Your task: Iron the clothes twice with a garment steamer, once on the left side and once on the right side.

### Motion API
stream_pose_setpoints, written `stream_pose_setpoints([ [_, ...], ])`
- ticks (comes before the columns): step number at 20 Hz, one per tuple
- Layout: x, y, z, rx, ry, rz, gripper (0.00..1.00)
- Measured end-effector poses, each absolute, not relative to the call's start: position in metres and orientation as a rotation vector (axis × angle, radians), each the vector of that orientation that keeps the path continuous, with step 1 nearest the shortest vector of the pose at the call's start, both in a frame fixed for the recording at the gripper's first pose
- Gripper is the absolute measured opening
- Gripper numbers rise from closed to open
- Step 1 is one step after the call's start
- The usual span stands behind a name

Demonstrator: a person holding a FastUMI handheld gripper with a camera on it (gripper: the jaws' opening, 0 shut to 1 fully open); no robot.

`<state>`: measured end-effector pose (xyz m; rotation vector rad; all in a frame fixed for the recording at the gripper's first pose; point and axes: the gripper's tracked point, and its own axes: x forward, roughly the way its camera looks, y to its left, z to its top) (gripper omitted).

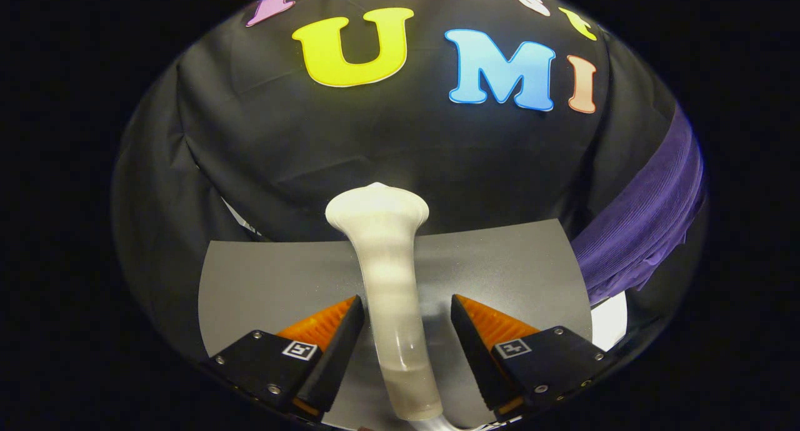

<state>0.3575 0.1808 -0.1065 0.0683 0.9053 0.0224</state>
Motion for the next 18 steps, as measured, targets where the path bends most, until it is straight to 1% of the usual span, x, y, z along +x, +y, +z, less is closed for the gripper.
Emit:
stream_pose_setpoints([
  [1,0.361,0.184,-0.110,0.079,0.914,0.031,0.83],
  [2,0.362,0.189,-0.114,0.091,0.922,0.046,0.75],
  [7,0.369,0.185,-0.130,0.045,0.945,0.035,0.61],
  [10,0.368,0.183,-0.135,0.017,0.942,0.015,0.47],
  [13,0.367,0.182,-0.137,0.009,0.945,0.005,0.46],
  [18,0.362,0.182,-0.135,0.021,0.889,-0.008,0.37],
])
